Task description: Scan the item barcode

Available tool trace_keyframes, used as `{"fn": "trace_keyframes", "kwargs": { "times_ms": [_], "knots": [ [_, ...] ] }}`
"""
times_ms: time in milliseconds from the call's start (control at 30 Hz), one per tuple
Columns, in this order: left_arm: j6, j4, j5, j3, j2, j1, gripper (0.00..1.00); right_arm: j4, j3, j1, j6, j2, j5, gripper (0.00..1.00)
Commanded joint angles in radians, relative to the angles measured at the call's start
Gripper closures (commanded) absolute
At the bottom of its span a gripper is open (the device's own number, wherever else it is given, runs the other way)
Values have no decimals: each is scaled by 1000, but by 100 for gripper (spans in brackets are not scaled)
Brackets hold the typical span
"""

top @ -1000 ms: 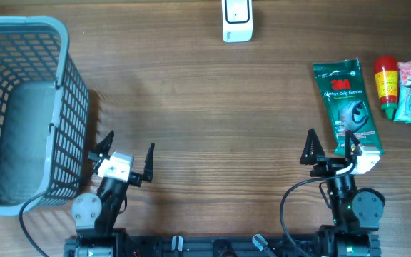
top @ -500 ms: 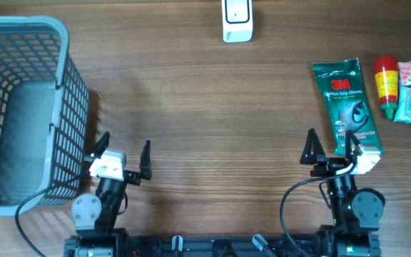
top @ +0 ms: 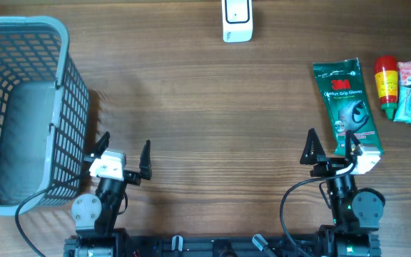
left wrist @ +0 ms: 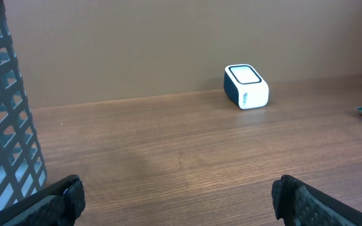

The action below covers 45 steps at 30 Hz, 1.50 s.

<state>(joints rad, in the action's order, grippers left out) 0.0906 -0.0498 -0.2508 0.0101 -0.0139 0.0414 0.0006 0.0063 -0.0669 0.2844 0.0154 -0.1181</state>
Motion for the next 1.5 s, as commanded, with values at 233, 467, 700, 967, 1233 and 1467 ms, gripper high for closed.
{"fn": "trace_keyframes", "kwargs": {
  "times_ms": [233,467,700,967,1233,1467],
  "knots": [
    [-17,-6,20,-4,10,2,0,5,-1,0,7,-8,21,0],
    [-17,-6,20,-4,9,2,0,1,-1,0,-220,-8,54,0],
    [-17,-6,20,-5,9,2,0,1,-1,0,-308,-8,54,0],
    [-17,-6,20,-5,8,2,0,1,-1,31,-308,-8,54,0],
    [-17,-6,20,-5,8,2,0,1,-1,31,-308,-8,54,0],
    [-17,-6,20,-5,8,2,0,1,-1,31,-308,-8,54,0]
  ]
}}
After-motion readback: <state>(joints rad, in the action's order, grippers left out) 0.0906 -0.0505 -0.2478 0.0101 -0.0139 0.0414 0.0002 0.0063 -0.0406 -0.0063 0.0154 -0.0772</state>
